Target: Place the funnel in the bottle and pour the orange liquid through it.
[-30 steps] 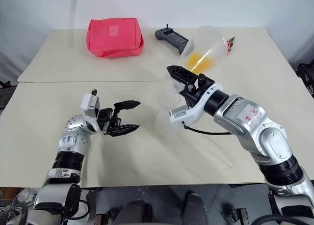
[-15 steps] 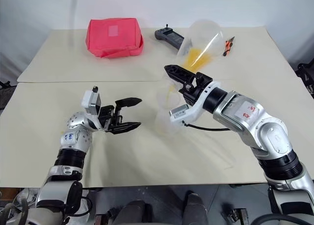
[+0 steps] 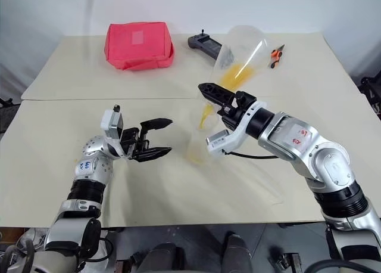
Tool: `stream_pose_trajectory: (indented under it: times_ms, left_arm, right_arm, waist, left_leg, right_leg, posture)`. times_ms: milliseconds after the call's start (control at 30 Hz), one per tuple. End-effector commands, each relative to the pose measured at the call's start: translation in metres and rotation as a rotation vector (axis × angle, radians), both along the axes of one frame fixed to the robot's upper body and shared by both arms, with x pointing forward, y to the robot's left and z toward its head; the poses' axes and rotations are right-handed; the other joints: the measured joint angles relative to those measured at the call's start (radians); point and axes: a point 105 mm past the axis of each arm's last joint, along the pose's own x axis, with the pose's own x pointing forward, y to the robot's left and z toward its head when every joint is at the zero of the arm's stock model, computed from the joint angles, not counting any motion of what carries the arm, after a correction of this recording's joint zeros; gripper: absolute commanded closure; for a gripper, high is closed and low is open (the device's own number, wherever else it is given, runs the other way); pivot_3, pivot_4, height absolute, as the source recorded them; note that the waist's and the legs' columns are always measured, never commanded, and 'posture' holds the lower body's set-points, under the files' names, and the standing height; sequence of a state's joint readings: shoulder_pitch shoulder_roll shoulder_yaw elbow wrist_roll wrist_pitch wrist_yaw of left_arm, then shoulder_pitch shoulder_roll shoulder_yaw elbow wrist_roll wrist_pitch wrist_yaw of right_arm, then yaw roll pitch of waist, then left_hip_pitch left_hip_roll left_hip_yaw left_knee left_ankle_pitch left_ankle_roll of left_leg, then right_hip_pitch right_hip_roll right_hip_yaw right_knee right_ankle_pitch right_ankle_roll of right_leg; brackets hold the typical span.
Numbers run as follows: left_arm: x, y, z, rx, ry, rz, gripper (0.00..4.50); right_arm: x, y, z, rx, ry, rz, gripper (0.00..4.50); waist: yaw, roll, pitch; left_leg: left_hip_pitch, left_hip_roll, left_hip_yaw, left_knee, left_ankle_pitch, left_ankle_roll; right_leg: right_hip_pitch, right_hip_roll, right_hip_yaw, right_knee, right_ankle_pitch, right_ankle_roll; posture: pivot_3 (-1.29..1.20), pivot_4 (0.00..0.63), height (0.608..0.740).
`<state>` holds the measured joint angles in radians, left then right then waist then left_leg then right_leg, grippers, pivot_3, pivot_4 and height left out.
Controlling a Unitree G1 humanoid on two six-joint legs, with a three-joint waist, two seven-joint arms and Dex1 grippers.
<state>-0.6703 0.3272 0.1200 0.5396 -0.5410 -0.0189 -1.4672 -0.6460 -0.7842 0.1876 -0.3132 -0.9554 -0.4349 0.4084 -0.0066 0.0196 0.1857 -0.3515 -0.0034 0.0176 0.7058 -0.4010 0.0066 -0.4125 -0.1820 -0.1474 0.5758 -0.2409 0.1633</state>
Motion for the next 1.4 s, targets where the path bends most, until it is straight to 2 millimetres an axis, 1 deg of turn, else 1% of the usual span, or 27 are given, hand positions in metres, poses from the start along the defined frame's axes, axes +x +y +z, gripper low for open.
stream_pose_trajectory:
  times_ms: [33, 433, 667, 933, 1167, 1400]
  left_arm:
    - [0.001, -0.001, 0.009, -0.008, -0.039, -0.006, 0.00]
    - [0.002, -0.001, 0.009, -0.006, -0.037, -0.007, 0.00]
    - [0.002, -0.002, 0.009, -0.006, -0.038, -0.009, 0.00]
    - [0.003, -0.002, 0.010, -0.006, -0.040, -0.010, 0.00]
    - [0.002, -0.002, 0.009, -0.004, -0.040, -0.009, 0.00]
    - [0.002, -0.001, 0.010, -0.003, -0.043, -0.008, 0.00]
  right_arm:
    - [-0.005, -0.001, 0.015, 0.000, -0.075, 0.017, 1.71]
    - [-0.003, -0.002, 0.020, -0.025, -0.116, 0.026, 1.71]
    - [-0.006, 0.001, 0.021, -0.024, -0.132, 0.049, 1.71]
    - [-0.006, 0.000, 0.018, -0.045, -0.136, 0.063, 1.71]
    - [-0.008, 0.000, 0.028, -0.034, -0.200, 0.075, 1.71]
    - [-0.010, -0.001, 0.030, -0.033, -0.237, 0.088, 1.71]
  waist:
    - [0.000, 0.000, 0.000]
    - [-0.001, 0.000, 0.000]
    - [-0.001, 0.000, 0.000]
    - [-0.001, 0.000, 0.000]
    - [-0.001, 0.000, 0.000]
    - [-0.001, 0.000, 0.000]
  left_leg:
    - [0.000, 0.000, 0.000, 0.000, 0.000, 0.000]
    - [0.000, 0.000, 0.000, 0.001, 0.000, 0.000]
    - [0.000, 0.000, 0.000, 0.002, 0.000, 0.000]
    - [0.000, 0.000, 0.000, 0.002, 0.000, 0.000]
    - [0.000, 0.000, 0.000, 0.003, 0.000, 0.000]
    - [0.000, 0.000, 0.000, 0.003, 0.000, 0.000]
  right_leg:
    - [0.000, 0.000, 0.000, 0.000, 0.000, 0.000]
    - [0.000, 0.000, 0.000, 0.001, 0.000, 0.000]
    - [0.000, 0.000, 0.000, 0.001, 0.000, 0.000]
    - [0.000, 0.000, 0.000, 0.001, 0.000, 0.000]
    - [0.000, 0.000, 0.000, 0.002, 0.000, 0.000]
    - [0.000, 0.000, 0.000, 0.002, 0.000, 0.000]
  posture:
    - [0.00, 0.150, 0.740]
    - [0.00, 0.150, 0.740]
    - [0.00, 0.150, 0.740]
    - [0.00, 0.150, 0.740]
    - [0.00, 0.150, 0.740]
    - [0.00, 0.150, 0.740]
